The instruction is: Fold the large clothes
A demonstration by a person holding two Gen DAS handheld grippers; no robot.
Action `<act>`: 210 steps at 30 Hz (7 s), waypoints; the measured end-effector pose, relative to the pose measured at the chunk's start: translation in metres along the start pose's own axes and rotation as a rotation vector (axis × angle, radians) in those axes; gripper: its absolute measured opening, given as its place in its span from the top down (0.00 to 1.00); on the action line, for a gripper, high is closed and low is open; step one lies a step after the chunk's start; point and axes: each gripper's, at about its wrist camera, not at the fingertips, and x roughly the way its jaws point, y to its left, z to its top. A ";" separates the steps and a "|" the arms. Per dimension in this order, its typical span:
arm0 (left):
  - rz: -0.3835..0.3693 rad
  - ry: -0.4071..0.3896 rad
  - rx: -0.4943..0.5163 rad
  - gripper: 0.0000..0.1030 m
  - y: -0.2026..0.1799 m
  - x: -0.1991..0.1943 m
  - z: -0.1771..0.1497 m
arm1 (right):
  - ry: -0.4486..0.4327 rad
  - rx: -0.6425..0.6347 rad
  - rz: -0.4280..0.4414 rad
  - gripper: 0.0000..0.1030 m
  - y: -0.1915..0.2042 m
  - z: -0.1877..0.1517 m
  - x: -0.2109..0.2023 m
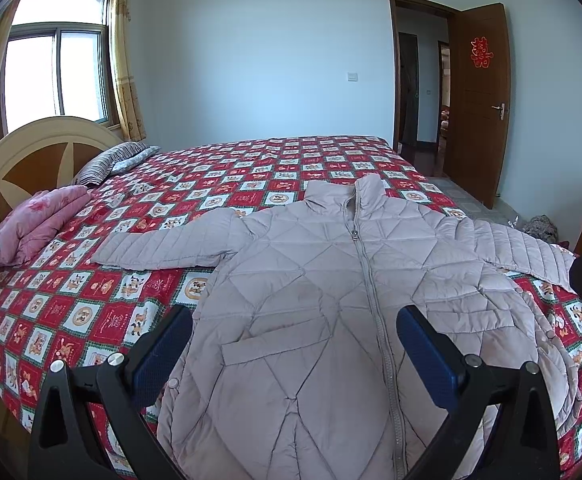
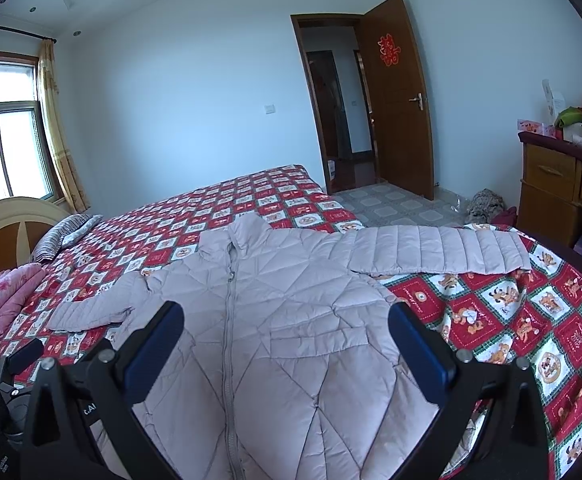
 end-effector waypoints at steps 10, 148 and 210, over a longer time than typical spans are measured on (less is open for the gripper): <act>0.000 0.002 -0.004 0.01 0.001 0.000 -0.001 | 0.006 0.003 0.002 0.00 0.001 0.000 0.001; -0.081 0.210 -0.201 0.01 0.080 0.265 -0.024 | 0.483 -0.069 -0.326 0.83 -0.151 0.056 0.336; 0.213 0.262 0.008 0.01 0.029 0.337 0.040 | 0.441 0.044 -0.020 0.76 -0.085 0.021 0.365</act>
